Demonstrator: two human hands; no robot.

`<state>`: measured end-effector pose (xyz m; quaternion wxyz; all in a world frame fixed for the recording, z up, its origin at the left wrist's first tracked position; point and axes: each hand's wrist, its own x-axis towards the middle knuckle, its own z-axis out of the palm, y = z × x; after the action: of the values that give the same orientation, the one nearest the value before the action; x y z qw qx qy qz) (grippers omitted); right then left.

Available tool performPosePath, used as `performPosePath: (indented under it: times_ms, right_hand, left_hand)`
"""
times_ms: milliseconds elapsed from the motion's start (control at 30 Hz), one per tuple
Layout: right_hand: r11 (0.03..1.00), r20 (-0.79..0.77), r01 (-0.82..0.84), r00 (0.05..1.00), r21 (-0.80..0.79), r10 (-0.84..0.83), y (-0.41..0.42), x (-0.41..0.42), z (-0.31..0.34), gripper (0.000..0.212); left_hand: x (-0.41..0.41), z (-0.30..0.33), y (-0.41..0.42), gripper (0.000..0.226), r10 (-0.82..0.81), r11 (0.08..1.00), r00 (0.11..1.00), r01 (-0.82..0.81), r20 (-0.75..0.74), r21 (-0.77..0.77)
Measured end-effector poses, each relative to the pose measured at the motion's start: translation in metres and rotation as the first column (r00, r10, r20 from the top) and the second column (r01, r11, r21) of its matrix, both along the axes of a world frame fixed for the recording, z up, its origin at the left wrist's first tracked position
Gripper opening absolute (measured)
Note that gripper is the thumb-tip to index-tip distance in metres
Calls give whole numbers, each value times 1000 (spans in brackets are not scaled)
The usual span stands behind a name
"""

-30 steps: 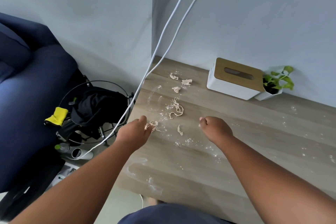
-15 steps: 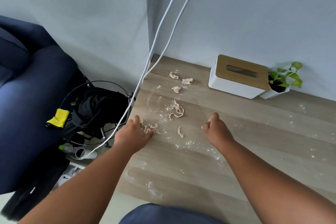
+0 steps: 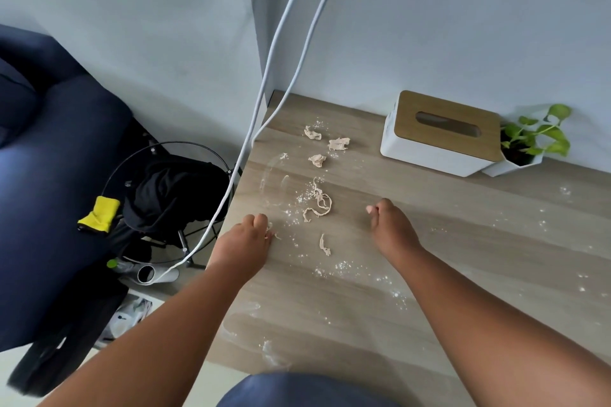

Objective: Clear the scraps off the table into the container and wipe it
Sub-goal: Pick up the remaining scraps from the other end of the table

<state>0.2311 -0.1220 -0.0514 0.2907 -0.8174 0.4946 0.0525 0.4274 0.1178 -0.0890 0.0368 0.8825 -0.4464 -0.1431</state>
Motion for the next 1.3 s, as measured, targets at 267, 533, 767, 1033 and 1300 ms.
performPosePath:
  times_ms: [267, 533, 767, 1033, 1300]
  right_hand:
    - [1000, 54, -2, 999, 0, 2, 0, -6, -3, 36]
    - [997, 147, 73, 986, 21, -75, 10, -2, 4, 20]
    - [999, 96, 39, 995, 27, -41, 13, -3, 6, 16]
    - [1000, 63, 9, 998, -19, -8, 23, 0, 11, 37]
    - [985, 71, -171, 983, 7, 170, 35, -2, 5, 31]
  left_hand:
    - [5, 9, 0, 15, 56, 998, 992, -57, -109, -6]
    - [10, 16, 4, 19, 92, 996, 971, -92, -222, 8]
    - [14, 24, 6, 22, 116, 993, 962, -122, -247, -6]
    - [12, 36, 12, 18, 134, 977, 958, -170, -255, -127]
    - [5, 37, 20, 15, 112, 982, 964, -145, -240, -121]
